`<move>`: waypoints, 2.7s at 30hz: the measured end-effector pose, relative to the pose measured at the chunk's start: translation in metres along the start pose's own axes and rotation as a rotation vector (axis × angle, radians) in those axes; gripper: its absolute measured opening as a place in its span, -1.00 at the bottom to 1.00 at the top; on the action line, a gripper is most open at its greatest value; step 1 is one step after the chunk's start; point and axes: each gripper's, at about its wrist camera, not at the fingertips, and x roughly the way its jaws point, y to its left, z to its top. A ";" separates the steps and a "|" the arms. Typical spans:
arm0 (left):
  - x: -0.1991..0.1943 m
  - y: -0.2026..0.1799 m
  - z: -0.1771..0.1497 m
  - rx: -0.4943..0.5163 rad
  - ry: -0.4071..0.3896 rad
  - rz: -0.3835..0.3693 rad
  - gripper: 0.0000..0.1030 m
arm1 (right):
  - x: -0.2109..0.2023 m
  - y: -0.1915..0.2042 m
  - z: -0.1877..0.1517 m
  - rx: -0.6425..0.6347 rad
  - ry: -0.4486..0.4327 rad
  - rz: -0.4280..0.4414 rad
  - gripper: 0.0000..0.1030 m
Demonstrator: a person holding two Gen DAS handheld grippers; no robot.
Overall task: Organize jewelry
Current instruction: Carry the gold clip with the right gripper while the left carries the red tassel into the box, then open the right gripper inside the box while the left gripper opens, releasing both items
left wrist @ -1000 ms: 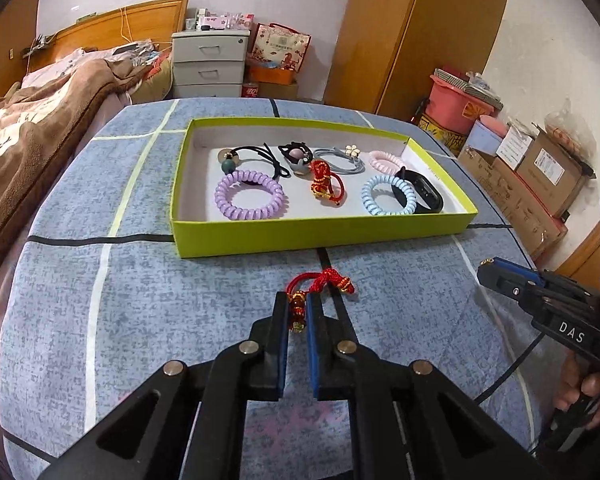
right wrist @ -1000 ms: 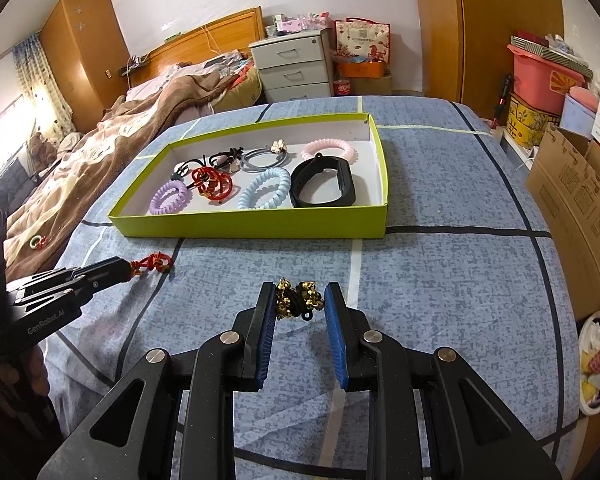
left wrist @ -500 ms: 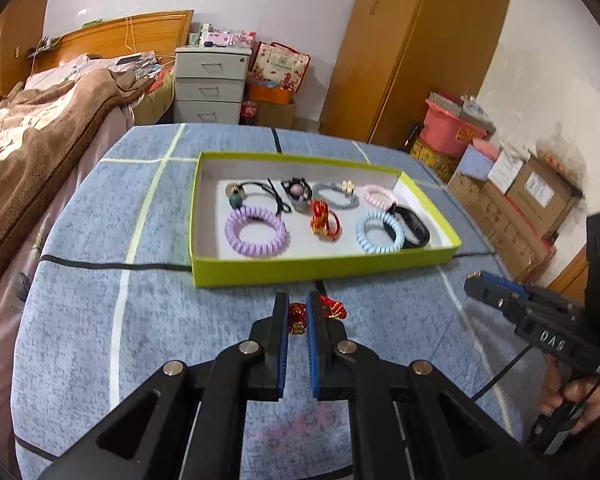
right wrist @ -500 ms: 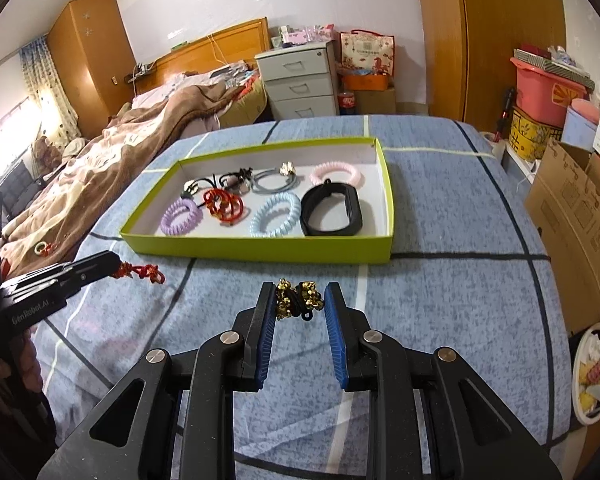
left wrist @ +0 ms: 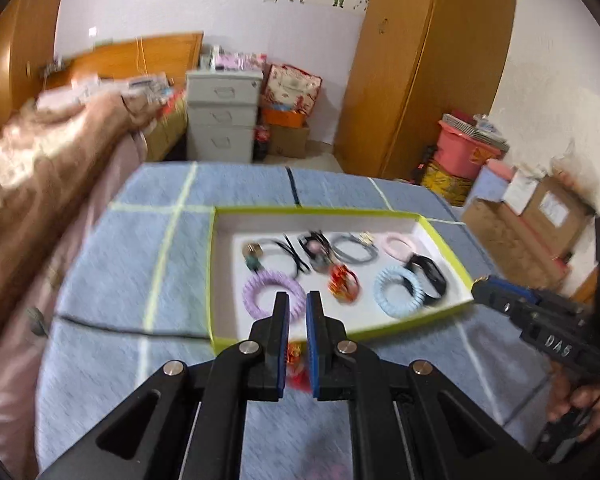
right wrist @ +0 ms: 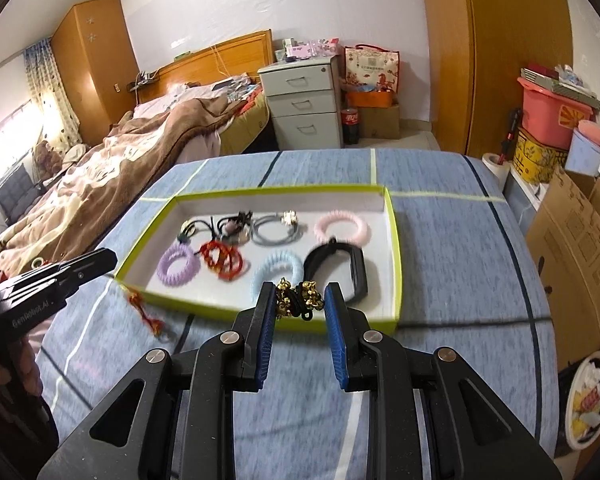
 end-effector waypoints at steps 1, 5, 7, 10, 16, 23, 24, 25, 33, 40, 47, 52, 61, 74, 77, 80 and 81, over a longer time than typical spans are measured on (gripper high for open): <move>0.003 0.000 0.002 -0.009 0.007 -0.022 -0.83 | 0.005 0.000 0.006 -0.005 -0.003 -0.005 -0.50; 0.016 0.002 0.007 -0.027 0.028 -0.030 -0.83 | 0.018 -0.004 0.019 -0.008 0.012 -0.018 -0.50; 0.016 0.005 0.005 -0.039 0.031 -0.044 -0.83 | 0.019 -0.005 0.019 -0.009 0.009 -0.013 -0.50; 0.015 0.013 -0.002 -0.048 0.042 -0.033 -0.82 | 0.020 -0.005 0.016 -0.012 0.010 0.002 -0.50; 0.015 0.025 -0.021 -0.079 0.084 0.010 -0.25 | 0.024 -0.001 0.009 -0.006 0.027 0.021 -0.50; 0.018 0.020 -0.039 -0.042 0.134 0.052 0.02 | 0.019 0.005 0.005 -0.015 0.026 0.035 -0.50; 0.019 0.017 -0.042 -0.024 0.147 0.047 0.02 | 0.017 0.006 0.004 -0.016 0.024 0.037 -0.50; 0.020 0.015 -0.046 -0.015 0.163 0.035 0.02 | 0.017 0.006 0.004 -0.015 0.022 0.039 -0.50; 0.032 0.010 -0.054 0.008 0.192 0.081 0.03 | 0.014 0.007 0.002 -0.012 0.019 0.042 -0.50; 0.032 0.004 -0.055 0.054 0.189 0.132 -0.41 | 0.013 0.009 0.001 -0.012 0.019 0.047 -0.50; 0.022 0.010 -0.050 0.017 0.160 0.102 -0.51 | 0.014 0.010 0.000 -0.011 0.019 0.042 -0.50; 0.007 0.011 -0.036 0.001 0.111 0.063 -0.51 | 0.016 0.010 0.006 -0.013 0.016 0.044 -0.50; 0.024 0.013 0.008 -0.014 0.074 0.024 -0.50 | 0.035 0.003 0.025 -0.025 0.025 0.023 -0.50; 0.071 0.006 0.020 -0.001 0.134 0.010 -0.49 | 0.082 -0.012 0.043 -0.046 0.081 -0.003 -0.50; 0.076 0.006 0.019 0.008 0.137 0.017 -0.49 | 0.089 -0.014 0.041 -0.052 0.097 -0.009 -0.50; 0.083 0.009 0.018 -0.009 0.160 0.014 -0.49 | 0.092 -0.016 0.040 -0.052 0.101 -0.014 -0.50; 0.083 0.008 0.018 -0.006 0.163 0.015 -0.49 | 0.093 -0.016 0.040 -0.052 0.102 -0.013 -0.50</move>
